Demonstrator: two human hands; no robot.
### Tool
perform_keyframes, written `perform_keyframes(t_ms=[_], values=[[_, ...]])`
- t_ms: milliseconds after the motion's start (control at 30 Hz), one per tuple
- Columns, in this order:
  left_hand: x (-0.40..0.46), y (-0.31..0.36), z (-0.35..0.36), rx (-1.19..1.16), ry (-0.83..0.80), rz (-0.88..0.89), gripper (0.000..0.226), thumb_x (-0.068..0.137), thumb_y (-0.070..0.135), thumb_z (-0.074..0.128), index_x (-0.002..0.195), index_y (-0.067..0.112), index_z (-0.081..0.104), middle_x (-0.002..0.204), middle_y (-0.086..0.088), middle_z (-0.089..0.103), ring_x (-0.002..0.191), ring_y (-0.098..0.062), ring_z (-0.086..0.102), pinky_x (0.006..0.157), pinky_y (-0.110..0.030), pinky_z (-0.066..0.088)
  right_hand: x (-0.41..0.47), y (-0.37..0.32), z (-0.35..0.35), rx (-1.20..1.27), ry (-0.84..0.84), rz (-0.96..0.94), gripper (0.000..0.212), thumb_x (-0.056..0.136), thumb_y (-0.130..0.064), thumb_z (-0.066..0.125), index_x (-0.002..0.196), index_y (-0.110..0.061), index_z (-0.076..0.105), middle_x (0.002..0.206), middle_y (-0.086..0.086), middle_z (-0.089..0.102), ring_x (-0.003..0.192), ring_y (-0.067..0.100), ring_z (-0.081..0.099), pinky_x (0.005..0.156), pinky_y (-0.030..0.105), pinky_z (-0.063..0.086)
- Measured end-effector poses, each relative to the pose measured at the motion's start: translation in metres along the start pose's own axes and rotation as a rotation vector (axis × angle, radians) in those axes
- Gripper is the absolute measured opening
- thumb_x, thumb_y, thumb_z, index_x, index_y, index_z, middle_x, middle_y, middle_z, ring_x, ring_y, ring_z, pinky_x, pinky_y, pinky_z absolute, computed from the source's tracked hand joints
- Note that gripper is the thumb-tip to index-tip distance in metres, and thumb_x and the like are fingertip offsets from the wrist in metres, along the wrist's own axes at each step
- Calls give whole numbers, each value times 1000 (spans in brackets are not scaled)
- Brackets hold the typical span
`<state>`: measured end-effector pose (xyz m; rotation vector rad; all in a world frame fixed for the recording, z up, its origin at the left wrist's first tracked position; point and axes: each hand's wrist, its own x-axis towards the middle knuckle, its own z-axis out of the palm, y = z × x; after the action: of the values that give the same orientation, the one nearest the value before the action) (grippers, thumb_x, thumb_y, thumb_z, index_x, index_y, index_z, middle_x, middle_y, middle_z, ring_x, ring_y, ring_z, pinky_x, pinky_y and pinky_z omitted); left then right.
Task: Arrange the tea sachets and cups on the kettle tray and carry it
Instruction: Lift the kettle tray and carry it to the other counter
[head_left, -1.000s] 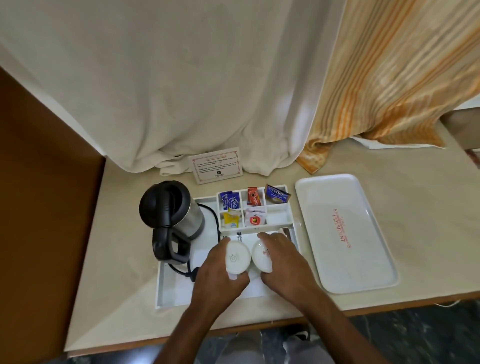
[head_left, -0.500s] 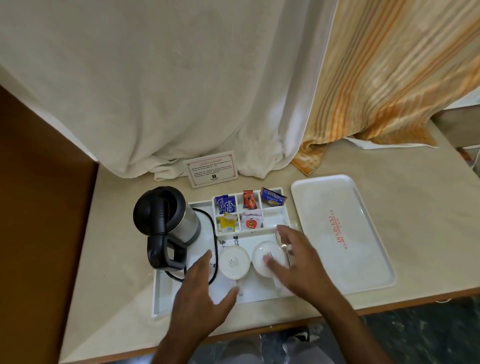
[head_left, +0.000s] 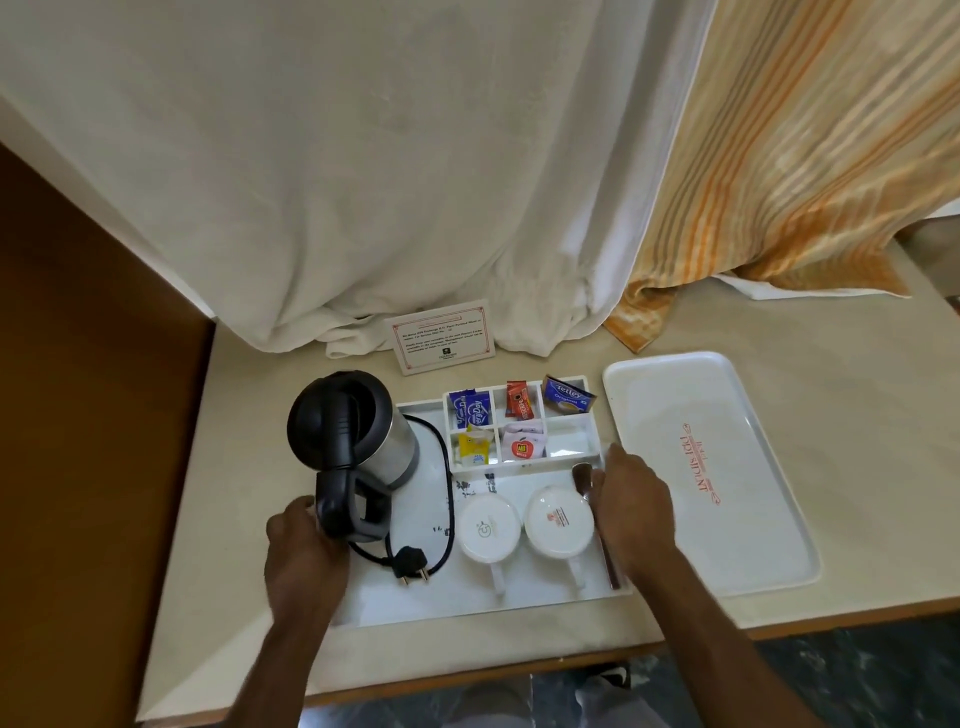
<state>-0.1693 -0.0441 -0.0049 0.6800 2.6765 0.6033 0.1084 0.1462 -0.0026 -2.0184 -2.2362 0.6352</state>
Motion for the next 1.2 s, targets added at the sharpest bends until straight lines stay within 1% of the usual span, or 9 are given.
perform_keyframes(t_ms=[133, 200, 300, 433, 600, 833, 967, 1133, 1200], values=[[14, -6, 2, 61, -85, -9, 13, 86, 9, 56, 97, 16, 54, 98, -16, 62, 79, -38, 59, 70, -40, 44, -2, -1, 11, -62, -24, -35, 39, 89, -41, 60, 115, -19, 42, 108, 3, 57, 92, 15, 57, 80, 29, 52], [17, -8, 4, 61, -93, 7, 14, 86, 12, 59, 97, 17, 52, 95, -16, 66, 83, -41, 62, 70, -38, 42, -2, -2, 12, -28, -19, -2, 34, 91, -42, 55, 113, -21, 39, 109, 3, 56, 88, 14, 55, 76, 28, 48], [23, -9, 5, 57, -80, -10, 19, 84, 14, 66, 99, 11, 54, 94, -18, 68, 87, -44, 63, 70, -38, 42, 1, -5, 13, -105, -19, -22, 42, 89, -40, 54, 118, -15, 38, 107, 8, 56, 87, 23, 60, 72, 35, 51], [22, -10, 2, 9, -74, 6, 16, 82, 10, 69, 95, 10, 59, 92, -17, 70, 86, -42, 64, 71, -39, 47, -1, -7, 7, -91, -44, -23, 47, 90, -42, 49, 125, -14, 36, 111, 9, 56, 93, 25, 61, 77, 40, 54], [6, -18, -14, -23, -43, 58, 14, 82, 16, 70, 89, 14, 57, 83, -9, 66, 79, -39, 63, 72, -41, 50, -22, -2, 0, 34, 3, -25, 41, 94, -38, 47, 127, -16, 37, 111, 9, 55, 93, 26, 61, 79, 40, 52], [-39, -34, -36, 38, 40, 68, 12, 84, 12, 61, 84, 19, 50, 83, -12, 65, 73, -34, 56, 69, -34, 39, -73, 15, -15, 94, 30, -65, 27, 92, -40, 54, 111, -23, 42, 101, 3, 58, 86, 19, 59, 84, 38, 54], [-97, -57, -45, 99, 55, 52, 7, 84, 11, 56, 81, 14, 51, 71, -5, 55, 67, -31, 50, 64, -35, 37, -116, 39, -26, 108, 30, -91, 21, 95, -36, 52, 108, -20, 46, 98, 5, 58, 85, 19, 59, 82, 40, 54], [-169, -91, -62, 153, 78, 20, 15, 84, 8, 59, 75, 15, 48, 59, 7, 38, 63, -31, 51, 59, -34, 38, -175, 63, -39, 142, 22, -148, 18, 98, -34, 46, 106, -18, 49, 96, 7, 58, 84, 21, 58, 76, 37, 54], [-203, -105, -74, 80, 121, 22, 26, 80, 4, 63, 67, 19, 45, 55, 11, 35, 55, -26, 43, 53, -32, 31, -202, 67, -43, 146, 22, -181, 15, 97, -34, 47, 100, -19, 49, 94, 6, 58, 81, 20, 58, 71, 35, 54]])
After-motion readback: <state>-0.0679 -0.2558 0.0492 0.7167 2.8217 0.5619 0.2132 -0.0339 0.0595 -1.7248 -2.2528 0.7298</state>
